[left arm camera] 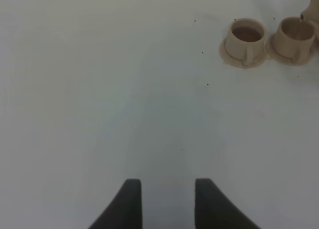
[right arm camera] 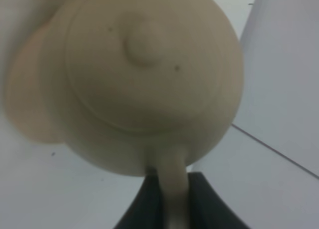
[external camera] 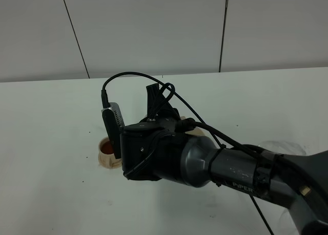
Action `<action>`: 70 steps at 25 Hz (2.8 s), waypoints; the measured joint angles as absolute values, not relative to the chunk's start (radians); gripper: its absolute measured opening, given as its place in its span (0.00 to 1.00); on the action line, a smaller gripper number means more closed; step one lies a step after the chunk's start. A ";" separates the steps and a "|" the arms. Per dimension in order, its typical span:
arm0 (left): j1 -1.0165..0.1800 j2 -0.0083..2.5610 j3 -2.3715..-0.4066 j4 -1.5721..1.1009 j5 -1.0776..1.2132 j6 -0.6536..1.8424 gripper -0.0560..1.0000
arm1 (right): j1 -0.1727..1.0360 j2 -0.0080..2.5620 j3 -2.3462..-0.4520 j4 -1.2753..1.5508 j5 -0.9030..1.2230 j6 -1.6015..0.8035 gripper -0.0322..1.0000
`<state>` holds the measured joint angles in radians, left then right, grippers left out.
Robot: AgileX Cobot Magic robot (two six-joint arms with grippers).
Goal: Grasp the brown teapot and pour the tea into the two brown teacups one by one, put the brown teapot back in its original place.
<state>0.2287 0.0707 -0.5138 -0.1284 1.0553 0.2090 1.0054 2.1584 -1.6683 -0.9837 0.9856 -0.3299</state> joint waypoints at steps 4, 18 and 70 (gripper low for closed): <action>0.229 0.071 -0.514 -0.128 1.055 0.209 0.36 | 1.012 2.158 -1.668 -1.012 0.987 -0.319 0.12; 0.229 0.071 -0.514 -0.128 1.055 0.209 0.36 | 1.012 2.158 -1.668 -1.018 0.987 -0.301 0.12; 0.229 0.071 -0.514 -0.128 1.055 0.209 0.36 | 0.994 2.158 -1.668 -0.999 0.991 -0.343 0.12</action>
<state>0.2287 0.0707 -0.5138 -0.1284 1.0553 0.2090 0.9942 2.1584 -1.6683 -0.9991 0.9910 -0.3427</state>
